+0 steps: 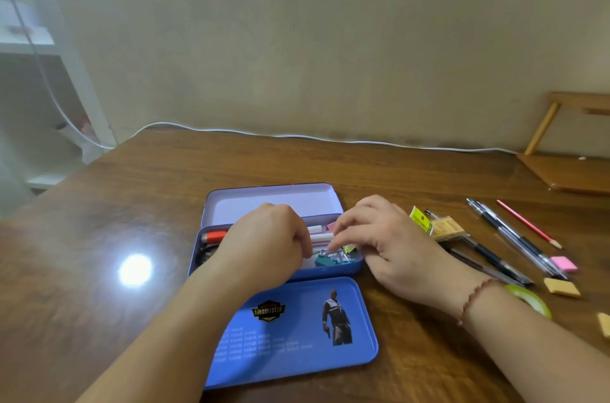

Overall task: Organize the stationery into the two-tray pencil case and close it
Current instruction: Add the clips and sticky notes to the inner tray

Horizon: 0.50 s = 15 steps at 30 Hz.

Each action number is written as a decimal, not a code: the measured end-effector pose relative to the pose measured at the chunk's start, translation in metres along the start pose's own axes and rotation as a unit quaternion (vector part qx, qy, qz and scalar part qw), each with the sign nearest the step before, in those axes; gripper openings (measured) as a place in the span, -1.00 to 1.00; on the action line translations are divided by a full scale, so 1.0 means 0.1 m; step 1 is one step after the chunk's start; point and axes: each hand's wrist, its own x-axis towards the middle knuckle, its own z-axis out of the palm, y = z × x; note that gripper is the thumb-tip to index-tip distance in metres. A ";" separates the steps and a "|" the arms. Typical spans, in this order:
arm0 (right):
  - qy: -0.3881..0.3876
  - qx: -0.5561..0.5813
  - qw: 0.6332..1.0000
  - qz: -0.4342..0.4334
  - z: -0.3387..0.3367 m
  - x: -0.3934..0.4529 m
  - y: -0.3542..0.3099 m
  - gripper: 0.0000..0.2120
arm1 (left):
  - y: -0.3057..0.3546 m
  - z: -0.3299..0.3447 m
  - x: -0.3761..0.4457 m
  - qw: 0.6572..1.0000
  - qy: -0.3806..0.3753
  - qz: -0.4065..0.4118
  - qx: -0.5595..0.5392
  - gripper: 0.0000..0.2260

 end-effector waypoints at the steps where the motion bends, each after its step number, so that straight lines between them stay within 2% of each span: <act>1: -0.015 -0.007 1.000 -0.010 0.01 -0.01 0.00 -0.55 | 0.00 0.01 0.00 1.000 -0.003 0.002 0.000 -0.66; 6: -0.034 -0.035 0.998 -0.050 0.03 -0.04 0.00 -0.54 | -0.01 0.05 0.00 1.000 -0.004 0.016 0.000 -0.66; 9: 0.005 -0.013 0.999 -0.047 -0.09 -0.02 -0.05 -0.57 | -0.01 0.07 0.02 0.999 -0.015 0.029 -0.005 -0.67; 11: 0.113 0.031 0.992 -0.044 -0.30 -0.03 -0.08 -0.65 | -0.03 0.04 0.02 0.998 -0.023 0.055 0.006 -0.72; 13: 0.259 0.089 0.961 -0.029 -0.66 -0.10 -0.04 -0.74 | -0.10 -0.02 0.02 0.995 -0.040 0.088 0.016 -0.76; 15: 0.370 0.138 0.918 -0.029 -1.06 -0.22 0.01 -0.80 | -0.19 -0.09 0.00 0.991 -0.086 0.102 0.020 -0.53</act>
